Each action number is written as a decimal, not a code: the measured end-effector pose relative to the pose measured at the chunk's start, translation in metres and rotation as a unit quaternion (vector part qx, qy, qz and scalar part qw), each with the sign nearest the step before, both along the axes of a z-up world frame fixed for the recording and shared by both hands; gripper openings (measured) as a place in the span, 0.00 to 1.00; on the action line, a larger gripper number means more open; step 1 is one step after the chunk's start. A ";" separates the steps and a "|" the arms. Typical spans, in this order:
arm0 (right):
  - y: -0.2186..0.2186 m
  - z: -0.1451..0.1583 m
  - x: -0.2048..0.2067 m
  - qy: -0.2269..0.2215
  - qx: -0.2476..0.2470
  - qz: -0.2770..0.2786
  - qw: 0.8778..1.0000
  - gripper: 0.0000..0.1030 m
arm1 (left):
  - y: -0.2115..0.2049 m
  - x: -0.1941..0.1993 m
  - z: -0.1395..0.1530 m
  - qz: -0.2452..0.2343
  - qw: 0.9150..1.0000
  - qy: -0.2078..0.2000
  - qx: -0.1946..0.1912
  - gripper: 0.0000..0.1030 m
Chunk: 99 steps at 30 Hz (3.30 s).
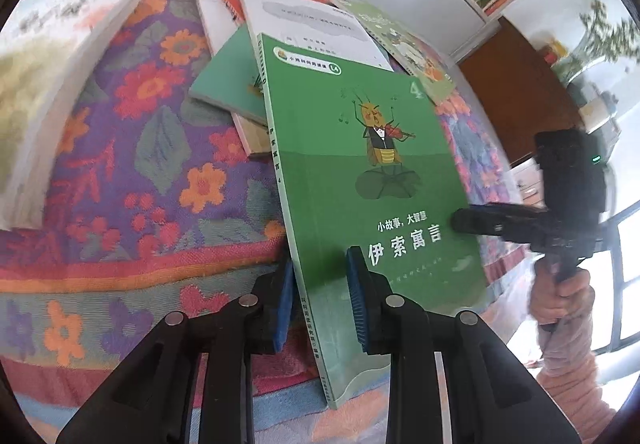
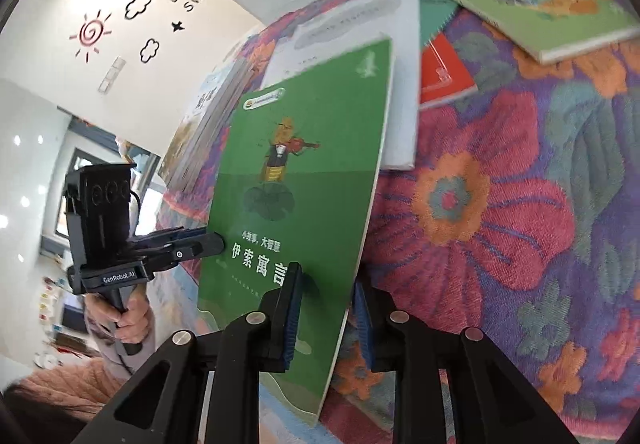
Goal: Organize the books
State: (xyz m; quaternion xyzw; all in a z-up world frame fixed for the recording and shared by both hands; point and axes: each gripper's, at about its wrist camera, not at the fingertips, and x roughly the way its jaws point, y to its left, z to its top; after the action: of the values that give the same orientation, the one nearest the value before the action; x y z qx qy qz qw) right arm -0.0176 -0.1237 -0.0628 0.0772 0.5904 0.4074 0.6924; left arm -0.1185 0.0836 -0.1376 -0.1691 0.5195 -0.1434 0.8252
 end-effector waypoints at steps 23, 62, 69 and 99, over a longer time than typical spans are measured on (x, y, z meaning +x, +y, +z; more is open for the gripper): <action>0.033 0.046 -0.035 -0.080 0.002 0.051 0.995 0.21 | 0.006 -0.018 0.033 -0.003 0.998 -0.044 0.040 0.23; 0.089 0.098 -0.030 -0.176 0.004 0.076 0.981 0.21 | 0.095 0.004 0.097 0.041 0.994 -0.099 0.026 0.23; 0.160 0.113 -0.008 -0.194 0.018 0.094 0.976 0.21 | 0.167 0.019 0.115 0.094 0.989 -0.109 0.032 0.23; 0.305 0.014 0.022 -0.129 -0.010 0.105 0.986 0.23 | 0.260 0.043 0.041 0.155 0.979 -0.056 0.121 0.23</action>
State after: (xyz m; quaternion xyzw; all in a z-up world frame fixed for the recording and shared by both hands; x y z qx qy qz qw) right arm 0.0048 0.1808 -0.0485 -0.0457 0.5053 0.4783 0.7168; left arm -0.0751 0.3437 -0.0961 -0.1378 0.4534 0.0412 0.8796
